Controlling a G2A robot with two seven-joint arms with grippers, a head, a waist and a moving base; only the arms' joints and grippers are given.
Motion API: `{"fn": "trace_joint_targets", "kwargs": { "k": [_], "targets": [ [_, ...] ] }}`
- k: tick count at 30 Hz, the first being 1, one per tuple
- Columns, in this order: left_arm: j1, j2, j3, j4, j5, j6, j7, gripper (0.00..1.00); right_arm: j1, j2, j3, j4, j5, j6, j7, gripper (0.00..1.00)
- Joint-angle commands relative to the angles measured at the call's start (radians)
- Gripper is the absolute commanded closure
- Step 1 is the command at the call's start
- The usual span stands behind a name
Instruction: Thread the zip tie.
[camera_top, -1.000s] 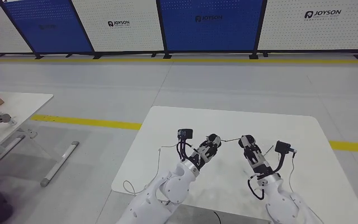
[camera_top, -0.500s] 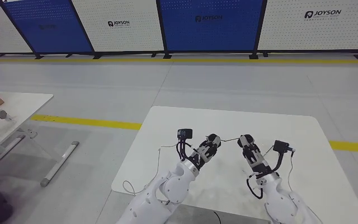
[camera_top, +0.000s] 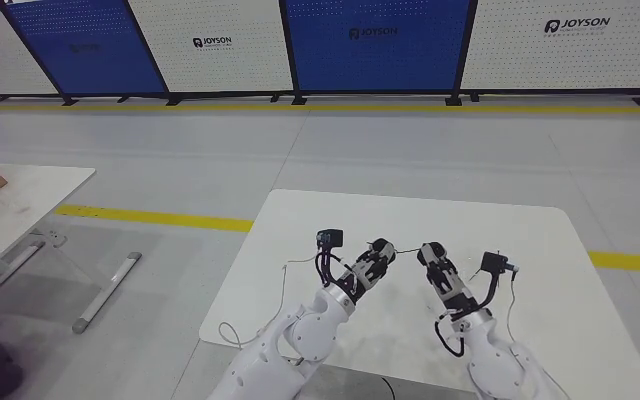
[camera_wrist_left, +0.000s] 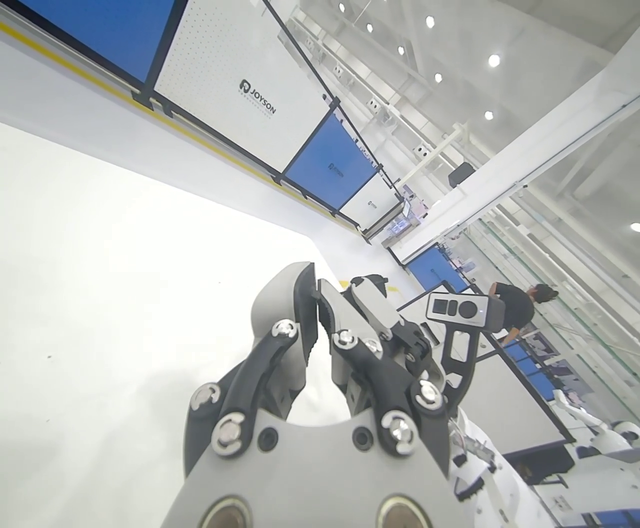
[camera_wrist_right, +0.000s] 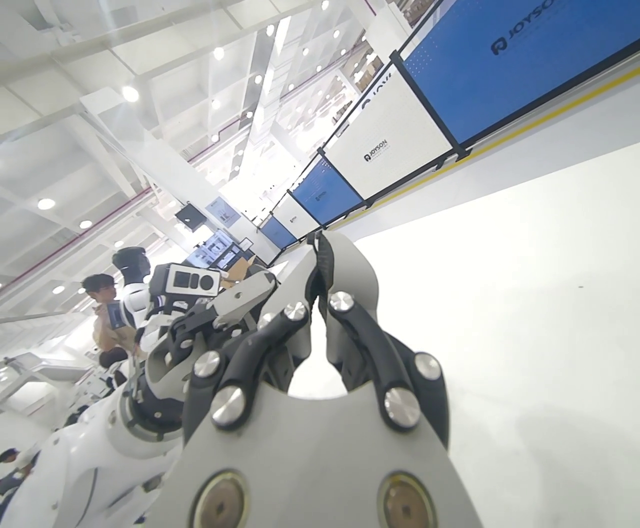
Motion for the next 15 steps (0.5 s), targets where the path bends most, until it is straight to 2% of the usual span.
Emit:
{"fn": "trace_joint_targets", "kwargs": {
  "k": [1,5,15],
  "targets": [
    [-0.002,-0.001,-0.001,0.003,-0.022,-0.011,0.001,1.0,0.001,-0.004,-0.003,0.008,0.026,-0.024,-0.018,1.0],
    [-0.001,-0.003,-0.006,0.006,-0.052,-0.029,0.015,1.0,0.006,-0.014,-0.011,0.033,0.06,-0.059,-0.065,1.0],
    [-0.004,-0.007,-0.015,0.015,-0.13,-0.061,0.014,1.0,0.033,-0.029,-0.025,0.07,0.104,-0.06,-0.074,1.0]
  ]
}}
